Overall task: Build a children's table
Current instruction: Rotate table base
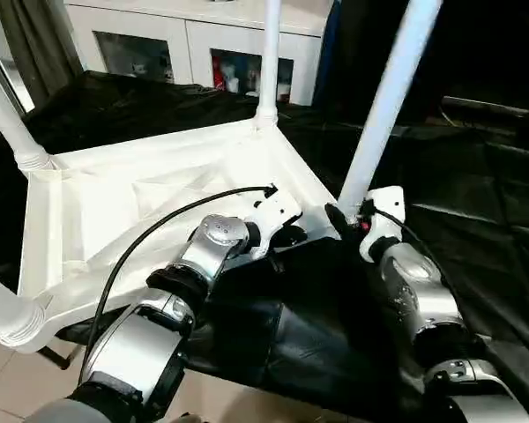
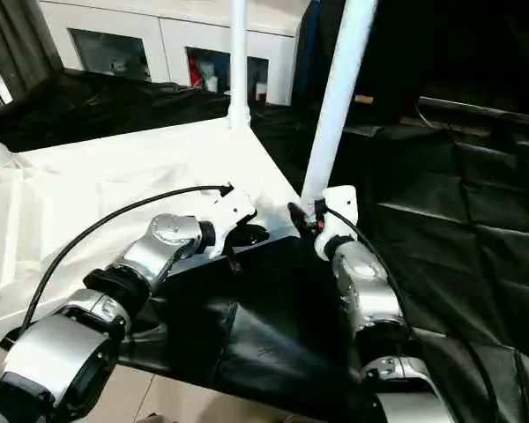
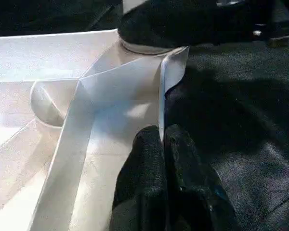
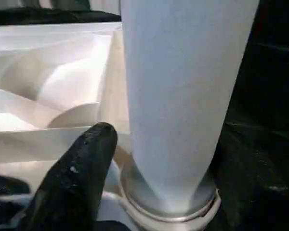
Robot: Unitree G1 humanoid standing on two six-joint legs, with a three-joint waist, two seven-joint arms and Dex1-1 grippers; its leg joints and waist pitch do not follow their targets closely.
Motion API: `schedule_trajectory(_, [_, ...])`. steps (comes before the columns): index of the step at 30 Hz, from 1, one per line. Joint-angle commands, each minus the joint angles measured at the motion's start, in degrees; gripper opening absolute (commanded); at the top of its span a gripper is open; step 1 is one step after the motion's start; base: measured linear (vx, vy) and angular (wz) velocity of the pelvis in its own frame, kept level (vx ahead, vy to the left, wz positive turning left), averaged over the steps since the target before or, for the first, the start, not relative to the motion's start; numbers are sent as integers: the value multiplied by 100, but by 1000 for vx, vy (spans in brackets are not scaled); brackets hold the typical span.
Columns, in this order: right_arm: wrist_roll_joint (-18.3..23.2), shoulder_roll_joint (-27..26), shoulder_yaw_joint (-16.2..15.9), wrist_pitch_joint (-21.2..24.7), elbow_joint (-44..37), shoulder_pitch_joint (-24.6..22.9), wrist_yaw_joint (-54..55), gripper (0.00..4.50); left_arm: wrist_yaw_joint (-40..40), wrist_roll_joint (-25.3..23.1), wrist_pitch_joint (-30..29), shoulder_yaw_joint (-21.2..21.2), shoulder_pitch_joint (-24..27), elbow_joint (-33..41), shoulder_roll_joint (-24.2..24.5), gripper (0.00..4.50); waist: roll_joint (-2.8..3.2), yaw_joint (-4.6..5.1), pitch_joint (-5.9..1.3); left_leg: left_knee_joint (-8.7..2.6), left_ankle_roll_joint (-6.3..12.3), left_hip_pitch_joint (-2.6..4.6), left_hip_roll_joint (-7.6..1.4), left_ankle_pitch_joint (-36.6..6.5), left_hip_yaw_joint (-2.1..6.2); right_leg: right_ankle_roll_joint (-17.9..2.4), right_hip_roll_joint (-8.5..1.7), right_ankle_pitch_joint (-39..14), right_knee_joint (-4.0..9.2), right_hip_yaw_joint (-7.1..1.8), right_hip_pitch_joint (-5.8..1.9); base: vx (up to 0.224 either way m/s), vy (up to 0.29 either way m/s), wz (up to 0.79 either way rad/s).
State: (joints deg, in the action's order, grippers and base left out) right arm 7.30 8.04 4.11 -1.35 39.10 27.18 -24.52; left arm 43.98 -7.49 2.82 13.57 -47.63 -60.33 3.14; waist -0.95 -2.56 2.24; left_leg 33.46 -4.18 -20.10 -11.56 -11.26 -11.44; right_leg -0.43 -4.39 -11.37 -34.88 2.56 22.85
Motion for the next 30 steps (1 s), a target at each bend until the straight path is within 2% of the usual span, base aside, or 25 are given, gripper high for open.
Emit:
schedule_trajectory(1, [78,-65,-479,173,-8,-215,-808,323,-20,23,139,3,-138,-48,-38,0,-58,-25,-244,-429,300,15,-161,-1613,110,-992,-362,-1797,578,-227,-218,0,0,0])
schedule_trajectory(2, [324,632,-535,237,-524,-539,-1972,323,378,37,288,30,-107,-25,106,0,-70,-42,-233,-425,346,11,-156,-1531,103,-1000,-360,-1725,586,-228,-234,0,0,0])
schedule_trajectory(3, [391,858,-544,240,-661,-636,-2319,323,514,46,341,31,-102,-29,145,0,-73,-91,-248,-400,475,16,-170,-1451,92,-1006,-352,-1560,569,-230,-246,0,0,0])
schedule_trajectory(4, [463,1092,-542,290,-788,-732,-2635,323,688,70,380,36,-88,-5,185,0,-76,-117,-258,-373,554,33,-172,-1390,68,-1095,-353,-1340,548,-241,-224,0,0,0])
schedule_trajectory(5, [483,1163,-540,300,-812,-755,-2736,323,746,79,395,36,-87,-3,196,0,-76,-117,-258,-373,554,33,-172,-1390,68,-1095,-353,-1340,548,-241,-224,0,0,0])
schedule_trajectory(6, [525,1416,-539,347,-891,-830,-3043,323,1050,143,414,43,-54,57,247,0,-91,-106,-272,-371,622,-66,-156,-1161,89,-1157,-367,-1062,502,-227,-305,0,0,0])
schedule_trajectory(7, [534,1553,-527,371,-926,-867,-3229,323,1240,185,425,46,-35,92,278,0,-77,-92,-282,-359,674,-96,-159,-936,102,-1212,-370,-873,481,-197,-301,0,0,0])
schedule_trajectory(9, [617,1741,-505,444,-1022,-928,-3555,323,1607,243,473,84,15,175,348,0,-72,-106,-302,-333,719,-61,-168,-859,92,-1346,-372,-679,461,-205,-292,0,0,0])
schedule_trajectory(10, [655,1821,-488,471,-1080,-951,-3681,323,1782,266,482,105,37,212,390,0,-75,-125,-322,-310,792,-61,-176,-659,83,-1508,-360,-224,393,-212,-310,0,0,0])
schedule_trajectory(12, [808,1974,-463,574,-1279,-1004,-3892,323,2172,332,484,129,84,299,480,0,-47,-145,-300,-302,878,-77,-192,-601,72,-1620,-334,14,360,-186,-295,0,0,0])
schedule_trajectory(14, [908,2052,-455,656,-1407,-1031,-3999,323,2357,367,470,127,102,338,529,0,-36,-184,-310,-282,933,-64,-210,-538,60,-1703,-340,241,320,-184,-290,0,0,0])
schedule_trajectory(15, [950,2089,-448,693,-1480,-1047,-4053,323,2485,399,458,128,116,373,561,0,-41,-179,-300,-289,934,-74,-208,-571,59,-1706,-342,196,327,-179,-291,0,0,0])
schedule_trajectory(16, [938,2124,-438,697,-1544,-1061,-4086,323,2617,431,444,131,136,422,611,0,-87,-188,-300,-288,907,-68,-209,-655,53,-1695,-351,56,340,-175,-293,0,0,0])
schedule_trajectory(17, [920,2140,-424,692,-1551,-1059,-4071,323,2617,427,448,131,141,434,628,0,-63,-200,-292,-293,856,-67,-207,-716,55,-1654,-362,-148,354,-176,-286,0,0,0])
schedule_trajectory(19, [902,2198,-393,716,-1547,-1067,-4100,323,2609,398,466,128,150,445,665,0,-71,-209,-285,-299,755,-58,-206,-784,55,-1583,-367,-415,378,-180,-278,0,0,0])
schedule_trajectory(20, [891,2245,-377,710,-1532,-1075,-4144,323,2566,364,506,119,153,435,685,0,-93,-212,-286,-299,745,-59,-204,-779,53,-1562,-366,-445,381,-181,-280,0,0,0])
schedule_trajectory(24, [970,2383,-241,739,-1559,-1070,-4196,323,2309,188,671,145,135,333,753,0,-86,-262,-291,-288,751,-49,-200,-683,50,-1498,-360,-349,369,-193,-279,0,0,0])
schedule_trajectory(25, [1148,2436,-136,882,-1693,-1075,-4283,323,2210,138,720,155,135,289,775,0,-68,-283,-296,-283,766,-53,-198,-644,52,-1502,-364,-273,358,-194,-287,0,0,0])
schedule_trajectory(27, [1456,2478,-72,1196,-2073,-1158,-4494,323,2028,105,770,134,122,226,754,0,-73,-293,-298,-280,832,-59,-198,-593,58,-1506,-346,-106,339,-190,-306,0,0,0])
schedule_trajectory(29, [1566,2506,-154,1421,-2369,-1252,-4614,323,1851,94,810,99,96,167,709,0,-71,-301,-300,-277,867,-54,-209,-624,61,-1483,-352,-100,340,-181,-299,0,0,0])
schedule_trajectory(30, [1635,2549,-301,1628,-2674,-1378,-4742,323,1546,143,854,-17,47,84,615,0,-75,-302,-293,-279,839,-58,-204,-668,64,-1450,-352,-234,355,-178,-298,0,0,0])
